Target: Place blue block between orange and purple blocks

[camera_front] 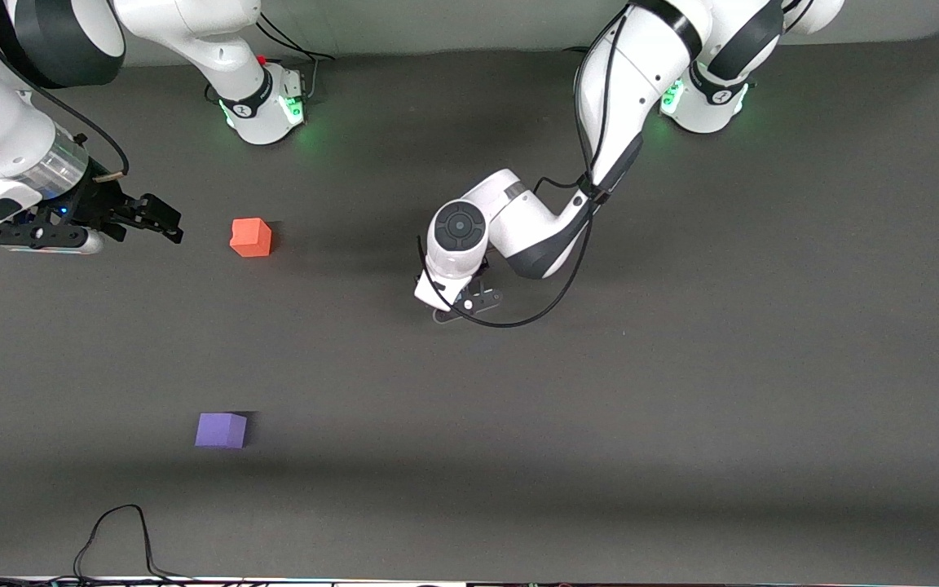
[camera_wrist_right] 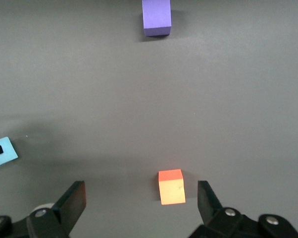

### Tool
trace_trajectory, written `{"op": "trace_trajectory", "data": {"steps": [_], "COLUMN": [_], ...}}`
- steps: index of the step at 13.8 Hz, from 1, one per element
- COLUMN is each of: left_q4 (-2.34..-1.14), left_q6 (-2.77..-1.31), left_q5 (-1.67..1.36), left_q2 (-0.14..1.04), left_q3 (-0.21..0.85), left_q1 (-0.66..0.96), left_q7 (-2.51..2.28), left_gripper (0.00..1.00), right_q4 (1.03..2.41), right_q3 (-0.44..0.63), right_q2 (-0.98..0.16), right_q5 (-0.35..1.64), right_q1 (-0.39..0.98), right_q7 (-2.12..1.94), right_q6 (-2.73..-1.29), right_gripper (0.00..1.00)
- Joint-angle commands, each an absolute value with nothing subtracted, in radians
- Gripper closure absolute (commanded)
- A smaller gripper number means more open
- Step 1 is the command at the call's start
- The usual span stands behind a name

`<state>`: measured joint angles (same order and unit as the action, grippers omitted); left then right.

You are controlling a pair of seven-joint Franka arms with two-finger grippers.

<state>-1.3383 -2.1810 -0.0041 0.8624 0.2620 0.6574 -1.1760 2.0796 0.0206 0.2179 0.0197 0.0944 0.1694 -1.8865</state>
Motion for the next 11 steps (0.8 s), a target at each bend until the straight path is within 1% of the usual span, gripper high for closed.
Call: {"op": "trace_trajectory", "data": {"steps": [1,4,5,8,10,11], "left_q4": [-1.319,-1.313,-1.316,-1.315,-1.315,-1.318], "left_q6": [-2.183,-2.161,-2.143,-1.955,-1.864,-1.806], "left_q5": [0.017,0.015,0.012,0.006,0.009,0.006], "left_q2": [0.865,0.825,0.783,0.652,0.569,0.531], "left_q3": [0.245,0.244,0.244,0.250,0.245,0.247], "left_q1": [0.676,0.655,0.632,0.500,0.427,0.367], "left_q7": [-1.207,-1.210,-1.209,-1.172,-1.099,-1.001], "left_gripper": [0.00,0.00,0.00,0.00,0.00,0.00], "right_q4": [2.108,2.111,2.114,2.109,2.102,2.089], "right_q3": [0.020,0.020,0.020,-0.003,-0.038,-0.081], "right_q2": [0.242,0.245,0.247,0.244,0.216,0.194], "right_q5": [0.043,0.043,0.043,0.044,0.049,0.095], "right_q1": [0.092,0.092,0.092,0.107,0.144,0.150], "right_q7": [0.166,0.167,0.167,0.173,0.166,0.166], "right_q6": [-1.910,-1.908,-1.910,-1.908,-1.916,-1.934], "right_gripper": [0.00,0.00,0.00,0.00,0.00,0.00]}}
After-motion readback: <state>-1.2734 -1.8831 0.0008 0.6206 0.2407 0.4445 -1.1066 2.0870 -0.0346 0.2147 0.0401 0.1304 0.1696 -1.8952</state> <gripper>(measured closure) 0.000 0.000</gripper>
